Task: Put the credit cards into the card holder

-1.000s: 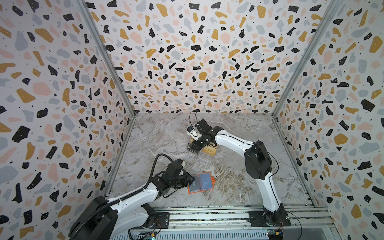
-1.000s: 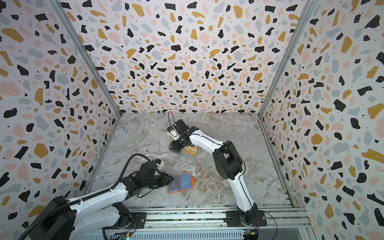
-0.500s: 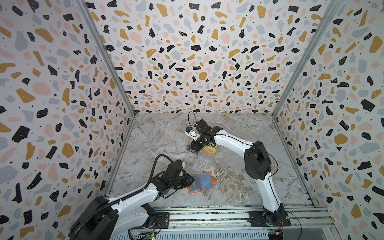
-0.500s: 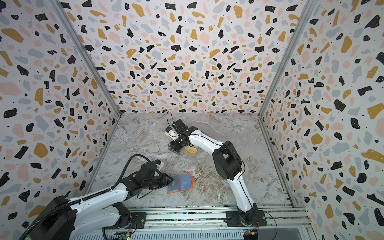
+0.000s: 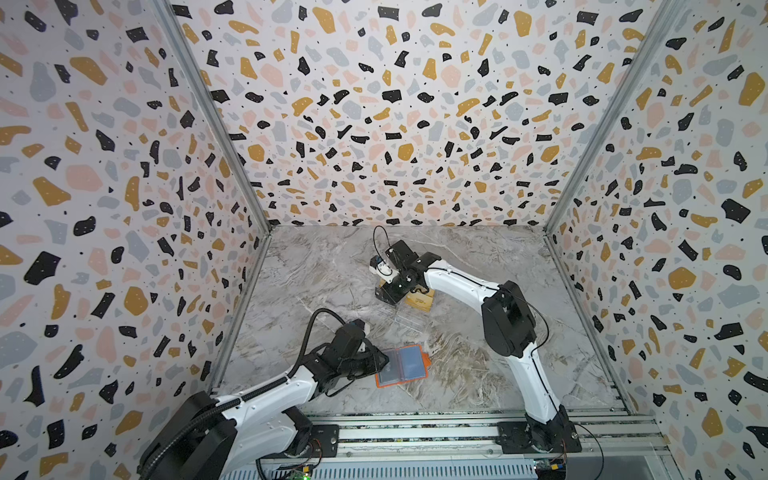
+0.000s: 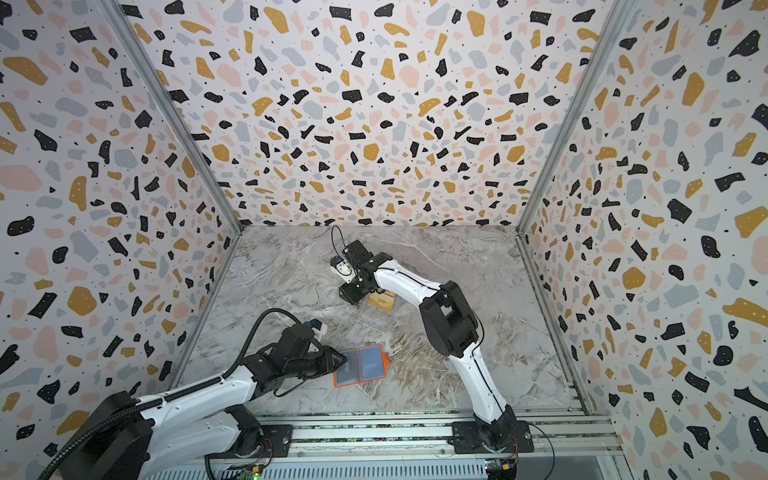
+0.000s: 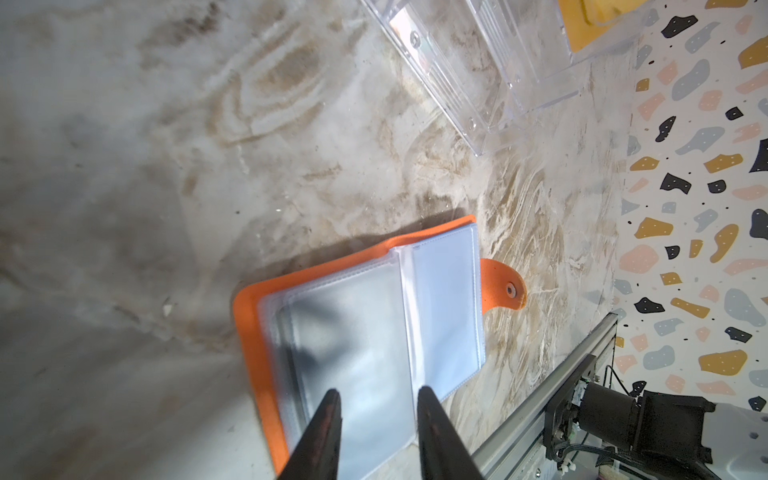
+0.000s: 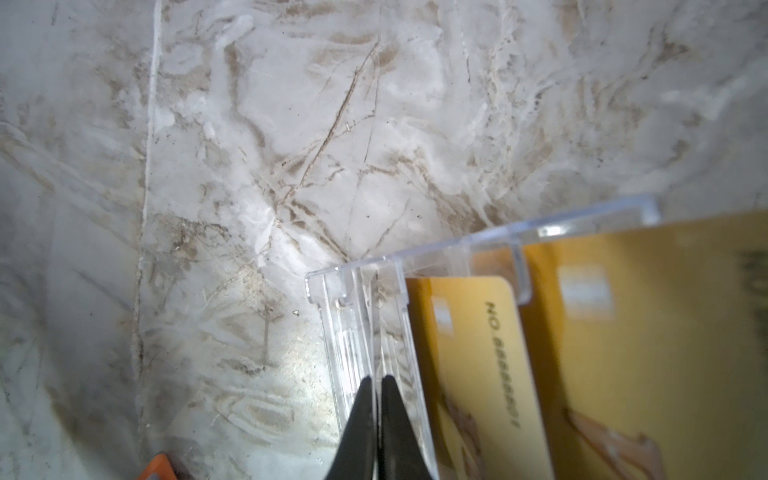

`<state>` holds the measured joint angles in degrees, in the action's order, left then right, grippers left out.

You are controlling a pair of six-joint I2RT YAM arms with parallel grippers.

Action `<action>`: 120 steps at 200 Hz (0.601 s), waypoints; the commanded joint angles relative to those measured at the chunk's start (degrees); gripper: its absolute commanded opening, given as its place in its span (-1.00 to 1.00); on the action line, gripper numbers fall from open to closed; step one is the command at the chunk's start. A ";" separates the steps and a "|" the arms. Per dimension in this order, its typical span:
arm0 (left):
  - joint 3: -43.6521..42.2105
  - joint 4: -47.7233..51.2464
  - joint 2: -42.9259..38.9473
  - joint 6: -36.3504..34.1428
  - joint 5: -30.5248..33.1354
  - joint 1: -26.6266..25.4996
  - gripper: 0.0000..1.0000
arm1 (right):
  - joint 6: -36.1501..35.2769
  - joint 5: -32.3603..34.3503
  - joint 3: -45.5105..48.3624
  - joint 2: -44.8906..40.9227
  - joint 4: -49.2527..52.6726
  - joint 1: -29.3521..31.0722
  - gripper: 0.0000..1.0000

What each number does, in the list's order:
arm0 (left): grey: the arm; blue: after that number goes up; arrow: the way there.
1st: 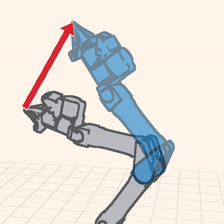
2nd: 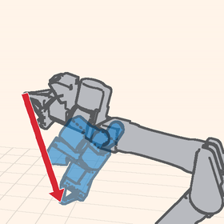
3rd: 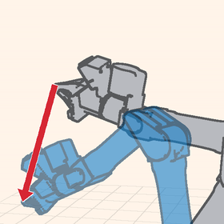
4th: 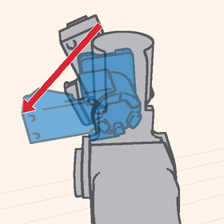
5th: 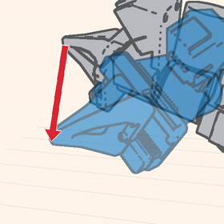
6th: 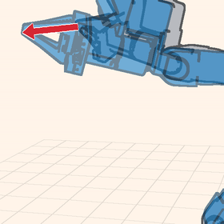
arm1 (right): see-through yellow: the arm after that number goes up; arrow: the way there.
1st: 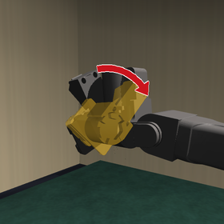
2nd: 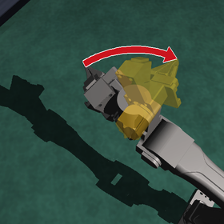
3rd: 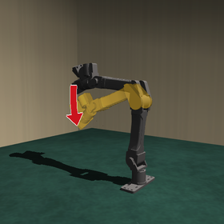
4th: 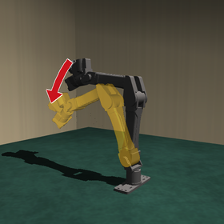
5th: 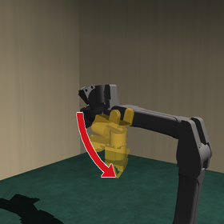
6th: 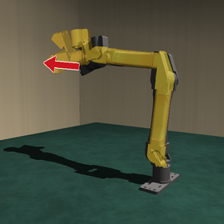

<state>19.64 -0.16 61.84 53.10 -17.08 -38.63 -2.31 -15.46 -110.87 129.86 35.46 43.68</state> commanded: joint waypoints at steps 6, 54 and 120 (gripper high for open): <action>-0.65 -0.53 -0.51 -0.70 -0.10 0.05 -0.32 | -1.97 0.50 -2.72 -2.66 1.84 0.51 -0.88; 0.25 1.05 -2.23 -0.97 0.53 0.05 -0.32 | -2.24 -1.16 -3.30 -5.74 2.64 0.44 -0.98; 5.81 10.31 -2.91 -4.63 5.25 0.00 -0.34 | 3.41 -3.26 6.20 -17.80 -2.57 0.27 -1.00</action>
<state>21.93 6.42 59.86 51.33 -14.35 -38.63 -2.39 -16.23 -109.82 121.47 35.77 43.79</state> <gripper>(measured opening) 0.331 0.047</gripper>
